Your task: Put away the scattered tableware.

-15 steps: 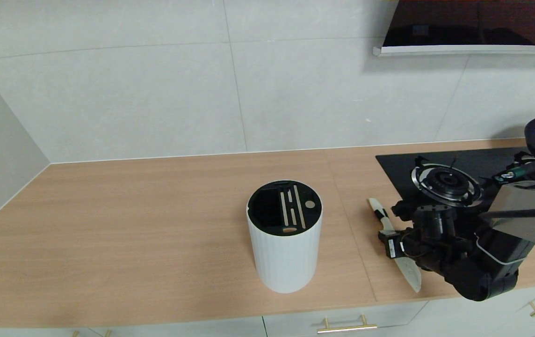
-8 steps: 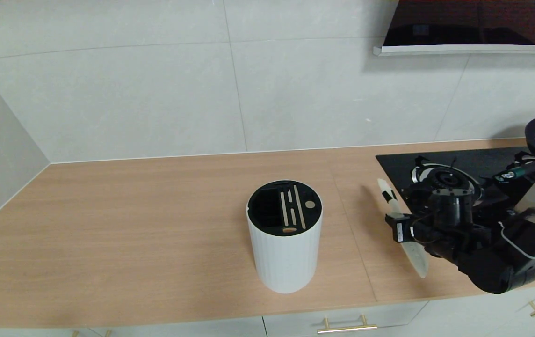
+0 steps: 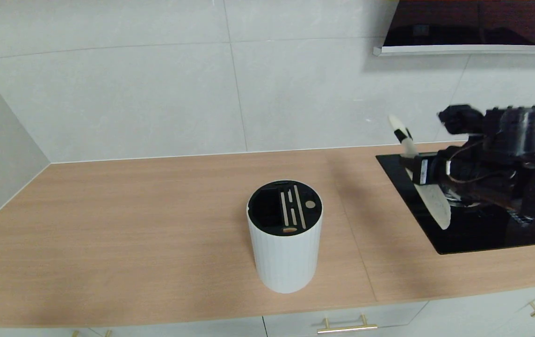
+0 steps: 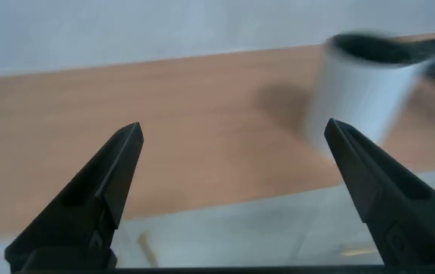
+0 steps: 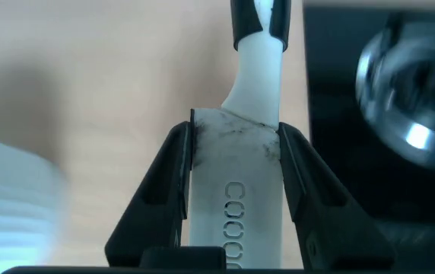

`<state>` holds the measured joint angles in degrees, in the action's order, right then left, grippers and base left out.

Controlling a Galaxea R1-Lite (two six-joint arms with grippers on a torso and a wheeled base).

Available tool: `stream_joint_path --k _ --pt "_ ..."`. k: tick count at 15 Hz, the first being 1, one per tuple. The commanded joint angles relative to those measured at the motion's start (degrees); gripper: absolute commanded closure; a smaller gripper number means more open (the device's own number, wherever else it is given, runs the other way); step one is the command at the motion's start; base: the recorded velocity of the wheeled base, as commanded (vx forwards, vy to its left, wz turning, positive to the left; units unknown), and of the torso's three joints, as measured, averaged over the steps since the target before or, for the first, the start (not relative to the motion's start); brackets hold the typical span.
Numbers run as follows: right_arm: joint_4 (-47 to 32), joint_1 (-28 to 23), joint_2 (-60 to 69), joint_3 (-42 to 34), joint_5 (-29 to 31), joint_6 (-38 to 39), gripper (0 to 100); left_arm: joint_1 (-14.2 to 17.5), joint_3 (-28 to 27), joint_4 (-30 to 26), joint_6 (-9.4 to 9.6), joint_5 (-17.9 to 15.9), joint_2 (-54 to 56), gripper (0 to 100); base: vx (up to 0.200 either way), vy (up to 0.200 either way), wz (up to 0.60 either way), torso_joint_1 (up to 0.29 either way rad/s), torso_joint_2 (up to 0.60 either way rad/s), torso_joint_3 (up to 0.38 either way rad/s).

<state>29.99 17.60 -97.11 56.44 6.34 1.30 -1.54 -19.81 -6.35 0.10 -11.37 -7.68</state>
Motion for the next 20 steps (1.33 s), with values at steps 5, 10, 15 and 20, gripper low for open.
stream_joint_path --k 5,10,15,20 --pt "-1.8 13.2 14.9 -1.8 -1.8 -0.1 100 -11.6 -28.9 3.4 -10.29 -16.1 -49.8 0 0.0 0.0 0.0 0.0 0.0 0.0" --pt "-2.0 25.3 14.1 -1.8 0.9 2.7 100 -23.5 -27.0 35.2 -36.13 -10.5 -66.2 0 0.0 0.0 0.0 0.0 0.0 0.0" --pt "-1.4 33.5 8.5 -1.6 7.5 3.9 100 -31.6 -26.4 45.3 -42.29 -4.0 -73.0 0 0.0 0.0 0.0 0.0 0.0 0.0" --pt "-0.8 36.4 5.3 -1.7 8.4 6.6 100 -37.2 -26.9 51.1 -41.85 4.1 -82.3 0 0.0 0.0 0.0 0.0 0.0 0.0"
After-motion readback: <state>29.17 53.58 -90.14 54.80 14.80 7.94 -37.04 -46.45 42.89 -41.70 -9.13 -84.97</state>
